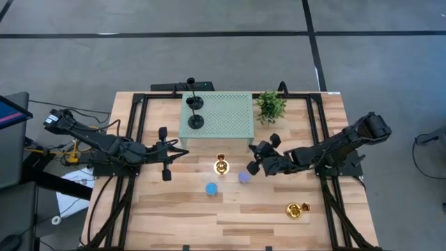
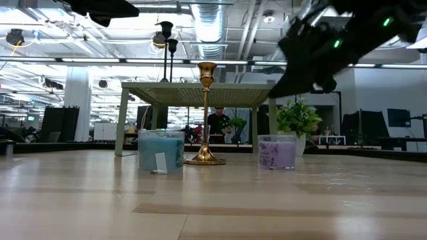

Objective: Pick & Place candle stick holders
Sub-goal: Adjust the shelf, then put the top gold candle holder on the shelf

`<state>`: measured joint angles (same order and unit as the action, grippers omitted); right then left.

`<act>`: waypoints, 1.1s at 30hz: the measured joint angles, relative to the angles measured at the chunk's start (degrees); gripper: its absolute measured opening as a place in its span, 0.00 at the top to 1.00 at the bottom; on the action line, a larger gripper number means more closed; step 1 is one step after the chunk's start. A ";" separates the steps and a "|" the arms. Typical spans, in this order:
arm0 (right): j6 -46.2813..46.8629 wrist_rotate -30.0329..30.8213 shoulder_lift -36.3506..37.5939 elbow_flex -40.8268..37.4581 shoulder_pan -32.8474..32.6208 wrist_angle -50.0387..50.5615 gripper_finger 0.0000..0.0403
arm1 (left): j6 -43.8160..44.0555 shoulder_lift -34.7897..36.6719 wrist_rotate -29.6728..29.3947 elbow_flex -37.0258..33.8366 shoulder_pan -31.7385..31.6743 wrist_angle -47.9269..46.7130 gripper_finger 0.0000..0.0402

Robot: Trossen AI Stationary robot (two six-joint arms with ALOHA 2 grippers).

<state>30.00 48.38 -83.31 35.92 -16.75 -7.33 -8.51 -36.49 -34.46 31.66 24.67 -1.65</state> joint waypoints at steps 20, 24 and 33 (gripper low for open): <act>-7.03 -16.98 -3.26 2.39 -3.76 -6.80 1.00 | -0.01 0.00 0.00 0.00 0.00 -0.02 0.97; -10.11 -19.54 -7.75 6.30 -2.03 -6.37 1.00 | 0.01 0.00 0.00 0.00 0.01 -0.02 0.97; -11.07 -28.84 -12.31 11.09 1.83 -6.38 0.99 | 0.00 0.00 0.00 0.00 0.02 -0.04 0.97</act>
<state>18.92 19.54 -95.62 47.01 -14.93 -13.71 -8.51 -36.49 -34.46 31.66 24.68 -1.69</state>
